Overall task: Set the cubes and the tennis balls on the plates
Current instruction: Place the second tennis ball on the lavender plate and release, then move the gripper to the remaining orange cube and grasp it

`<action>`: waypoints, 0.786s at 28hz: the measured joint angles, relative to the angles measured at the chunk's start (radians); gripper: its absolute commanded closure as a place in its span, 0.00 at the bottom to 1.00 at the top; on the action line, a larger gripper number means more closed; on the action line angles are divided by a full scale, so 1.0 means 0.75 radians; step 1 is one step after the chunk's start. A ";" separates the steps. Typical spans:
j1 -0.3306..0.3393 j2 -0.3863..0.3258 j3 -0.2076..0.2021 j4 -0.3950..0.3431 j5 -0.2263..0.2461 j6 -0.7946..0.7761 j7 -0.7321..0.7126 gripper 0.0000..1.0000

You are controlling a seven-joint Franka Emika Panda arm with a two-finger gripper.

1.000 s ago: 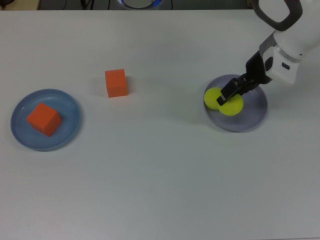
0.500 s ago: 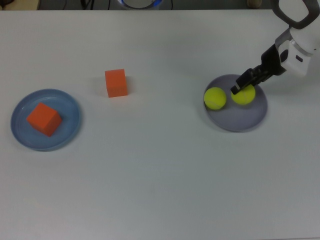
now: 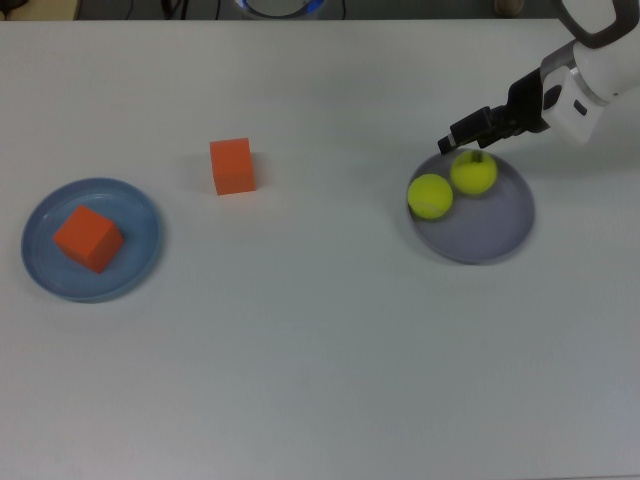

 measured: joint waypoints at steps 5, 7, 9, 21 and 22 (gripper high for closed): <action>-0.006 -0.038 -0.006 0.005 0.016 -0.011 -0.002 0.00; -0.010 -0.055 -0.017 0.006 0.017 -0.014 -0.003 0.00; -0.018 -0.073 -0.034 0.007 0.018 -0.021 -0.017 0.00; -0.306 -0.150 -0.125 -0.005 0.039 -0.220 -0.270 0.00; -0.322 -0.147 -0.142 -0.015 0.039 -0.227 -0.291 0.00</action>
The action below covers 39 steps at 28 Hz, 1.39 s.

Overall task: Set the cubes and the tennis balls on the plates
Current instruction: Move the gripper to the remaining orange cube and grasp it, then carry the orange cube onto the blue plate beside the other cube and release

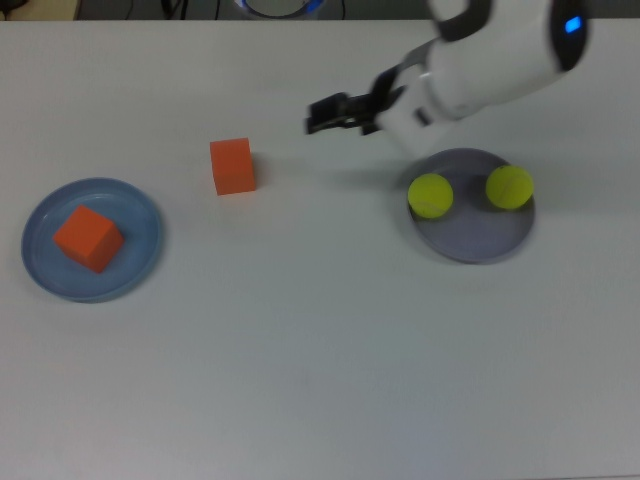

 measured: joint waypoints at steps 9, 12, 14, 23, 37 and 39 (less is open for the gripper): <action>-0.088 0.091 -0.141 -0.093 -0.004 -0.005 -0.085 0.00; -0.115 0.134 -0.143 -0.103 -0.017 -0.005 -0.085 0.00; -0.129 0.159 -0.143 -0.118 -0.031 -0.005 -0.085 0.00; -0.144 0.198 -0.143 -0.174 -0.075 0.003 -0.085 0.00; -0.207 0.236 -0.143 -0.190 -0.122 0.091 -0.085 1.00; -0.206 0.236 -0.142 -0.178 -0.122 0.095 -0.085 1.00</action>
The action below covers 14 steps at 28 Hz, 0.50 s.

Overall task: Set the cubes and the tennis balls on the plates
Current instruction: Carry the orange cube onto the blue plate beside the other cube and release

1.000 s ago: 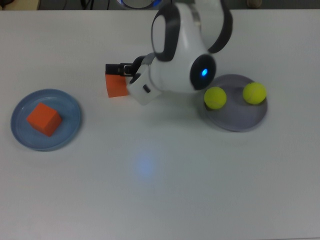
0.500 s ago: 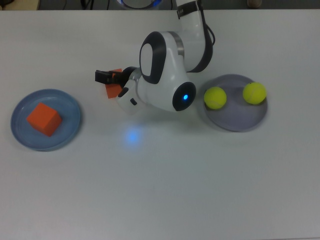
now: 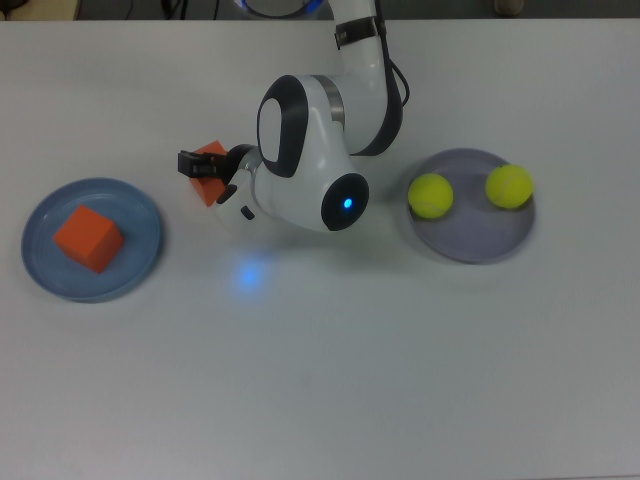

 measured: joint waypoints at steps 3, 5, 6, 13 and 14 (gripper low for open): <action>0.000 -0.003 0.001 0.043 0.000 0.004 0.000 1.00; -0.003 -0.007 0.001 0.081 0.000 0.004 0.000 1.00; -0.007 -0.013 0.001 0.111 0.002 0.004 0.000 1.00; -0.068 -0.083 -0.003 0.207 0.022 0.012 -0.059 1.00; -0.080 -0.094 -0.003 0.208 0.022 0.029 -0.068 1.00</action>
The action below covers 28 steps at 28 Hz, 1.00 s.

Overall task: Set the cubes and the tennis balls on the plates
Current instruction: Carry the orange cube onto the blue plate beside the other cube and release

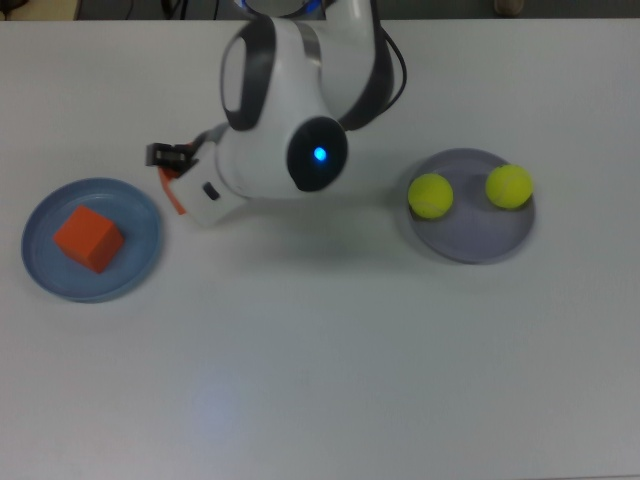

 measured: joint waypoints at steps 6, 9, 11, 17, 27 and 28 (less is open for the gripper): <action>-0.094 -0.009 -0.020 -0.010 0.000 0.258 -0.019 1.00; -0.118 0.008 -0.044 -0.016 -0.004 0.339 -0.021 1.00; -0.132 0.020 -0.056 -0.018 -0.009 0.366 -0.027 1.00; -0.159 0.042 -0.062 -0.020 -0.030 0.375 -0.035 1.00; -0.159 0.042 -0.061 -0.028 -0.032 0.376 -0.035 1.00; -0.158 0.041 -0.059 -0.028 -0.032 0.376 -0.035 1.00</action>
